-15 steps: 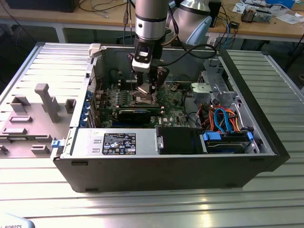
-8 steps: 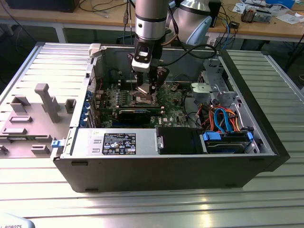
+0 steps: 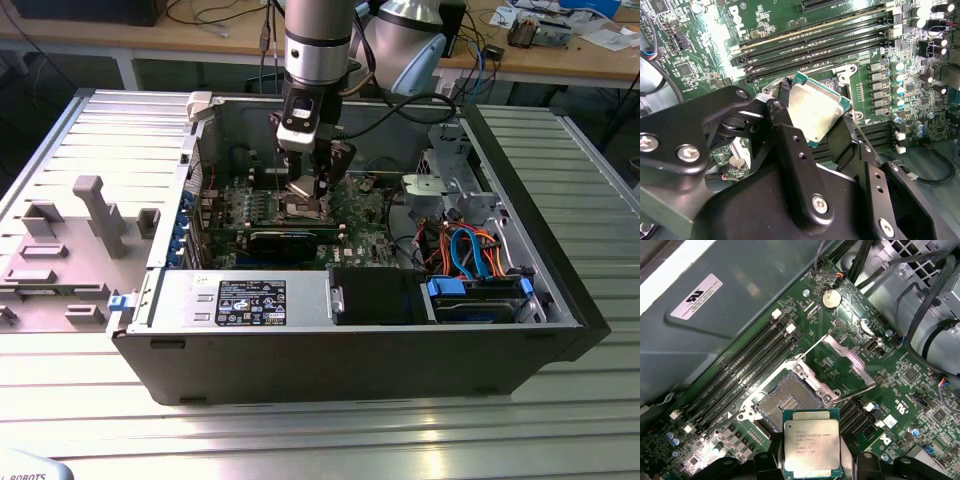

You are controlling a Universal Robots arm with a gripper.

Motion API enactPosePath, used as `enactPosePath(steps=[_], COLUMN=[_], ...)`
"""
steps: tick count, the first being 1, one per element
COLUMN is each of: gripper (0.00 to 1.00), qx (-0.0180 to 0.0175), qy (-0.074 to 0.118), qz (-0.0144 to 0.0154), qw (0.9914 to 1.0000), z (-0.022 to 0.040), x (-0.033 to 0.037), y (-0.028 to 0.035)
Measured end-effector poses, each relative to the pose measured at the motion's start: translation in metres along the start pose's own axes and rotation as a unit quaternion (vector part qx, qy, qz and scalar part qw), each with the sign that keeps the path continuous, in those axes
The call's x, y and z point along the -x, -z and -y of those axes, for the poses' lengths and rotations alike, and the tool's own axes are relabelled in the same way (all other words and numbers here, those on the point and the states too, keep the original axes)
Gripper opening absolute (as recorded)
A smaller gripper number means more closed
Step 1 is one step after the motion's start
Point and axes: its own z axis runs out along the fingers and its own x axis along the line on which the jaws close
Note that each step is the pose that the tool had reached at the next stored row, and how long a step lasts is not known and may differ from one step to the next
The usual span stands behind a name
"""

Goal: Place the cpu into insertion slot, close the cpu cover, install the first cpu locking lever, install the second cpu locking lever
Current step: 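Place the cpu into insertion slot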

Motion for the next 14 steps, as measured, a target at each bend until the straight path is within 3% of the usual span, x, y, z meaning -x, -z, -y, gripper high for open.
enactPosePath(steps=[14], gripper=[0.55], qx=[-0.0015], qy=[-0.008], qz=[0.0009], qw=[0.99997], z=[0.0], x=[0.0], y=[-0.0001])
